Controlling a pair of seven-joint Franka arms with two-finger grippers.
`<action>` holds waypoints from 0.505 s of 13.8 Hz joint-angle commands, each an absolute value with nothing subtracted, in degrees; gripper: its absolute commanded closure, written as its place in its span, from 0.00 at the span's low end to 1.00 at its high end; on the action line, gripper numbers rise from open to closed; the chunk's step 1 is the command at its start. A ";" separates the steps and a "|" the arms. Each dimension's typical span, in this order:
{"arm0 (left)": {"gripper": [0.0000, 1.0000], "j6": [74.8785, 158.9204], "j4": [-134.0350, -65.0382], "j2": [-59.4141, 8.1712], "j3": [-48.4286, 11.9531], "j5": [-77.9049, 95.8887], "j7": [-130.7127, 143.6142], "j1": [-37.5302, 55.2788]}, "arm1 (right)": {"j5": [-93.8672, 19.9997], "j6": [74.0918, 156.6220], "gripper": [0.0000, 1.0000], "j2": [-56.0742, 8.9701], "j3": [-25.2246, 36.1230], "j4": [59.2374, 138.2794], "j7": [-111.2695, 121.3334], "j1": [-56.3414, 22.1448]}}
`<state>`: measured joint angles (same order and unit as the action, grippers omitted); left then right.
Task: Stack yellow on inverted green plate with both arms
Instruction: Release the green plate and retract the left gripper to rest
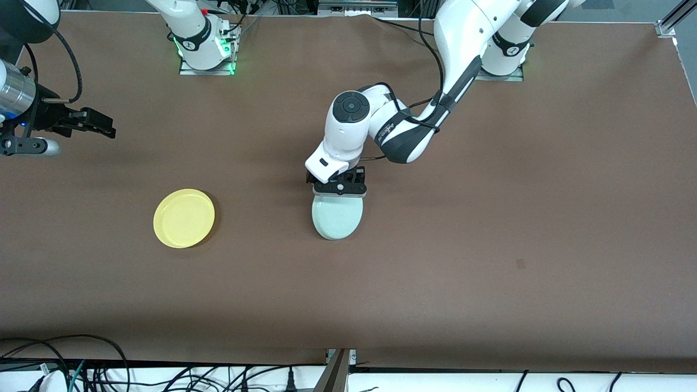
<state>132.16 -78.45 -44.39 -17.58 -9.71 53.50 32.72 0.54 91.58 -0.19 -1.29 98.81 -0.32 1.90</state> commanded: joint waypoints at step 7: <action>0.00 128.61 -79.37 -38.34 -17.76 -7.82 52.74 27.26 | 0.09 91.14 0.00 -0.53 -0.88 98.09 -1.23 1.93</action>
<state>132.08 -78.03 -42.53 -18.09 -8.33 54.39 30.14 0.53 91.60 -0.27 -0.96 98.81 -0.34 1.93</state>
